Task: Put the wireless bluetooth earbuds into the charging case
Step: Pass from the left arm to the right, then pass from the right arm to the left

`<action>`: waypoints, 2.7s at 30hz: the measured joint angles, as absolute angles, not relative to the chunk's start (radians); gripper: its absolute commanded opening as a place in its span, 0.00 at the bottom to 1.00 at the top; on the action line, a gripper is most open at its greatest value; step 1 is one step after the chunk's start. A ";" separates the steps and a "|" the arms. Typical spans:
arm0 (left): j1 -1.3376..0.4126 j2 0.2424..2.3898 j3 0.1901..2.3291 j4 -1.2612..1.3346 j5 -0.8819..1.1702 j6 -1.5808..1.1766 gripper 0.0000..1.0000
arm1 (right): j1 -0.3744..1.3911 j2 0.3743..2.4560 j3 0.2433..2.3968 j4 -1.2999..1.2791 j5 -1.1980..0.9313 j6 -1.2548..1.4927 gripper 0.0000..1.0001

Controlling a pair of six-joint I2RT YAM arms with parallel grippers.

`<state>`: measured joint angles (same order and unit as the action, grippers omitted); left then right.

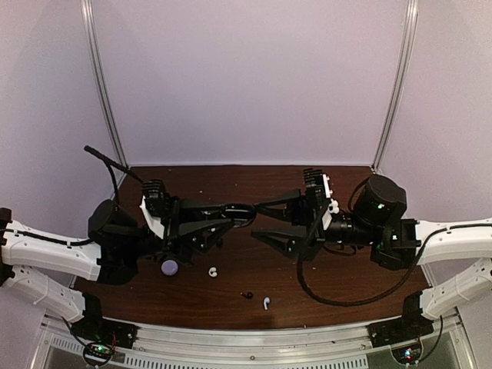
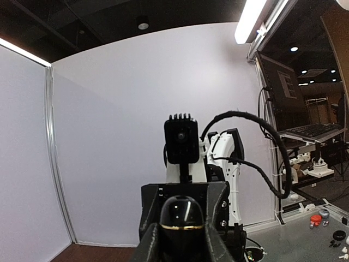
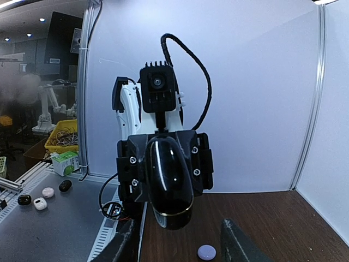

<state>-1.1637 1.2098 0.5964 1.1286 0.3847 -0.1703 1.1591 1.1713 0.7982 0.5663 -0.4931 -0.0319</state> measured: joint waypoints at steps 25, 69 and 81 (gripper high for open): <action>-1.163 1.247 0.596 1.159 0.386 -0.185 0.18 | 1.165 1.225 0.837 0.588 -0.518 -0.047 0.20; -1.162 1.265 0.892 0.106 0.305 0.107 0.47 | 1.127 1.108 0.831 -0.174 -0.312 -0.150 0.17; -1.162 1.342 0.944 0.071 0.327 0.141 0.45 | 1.127 1.140 0.845 -0.212 -0.314 -0.150 0.17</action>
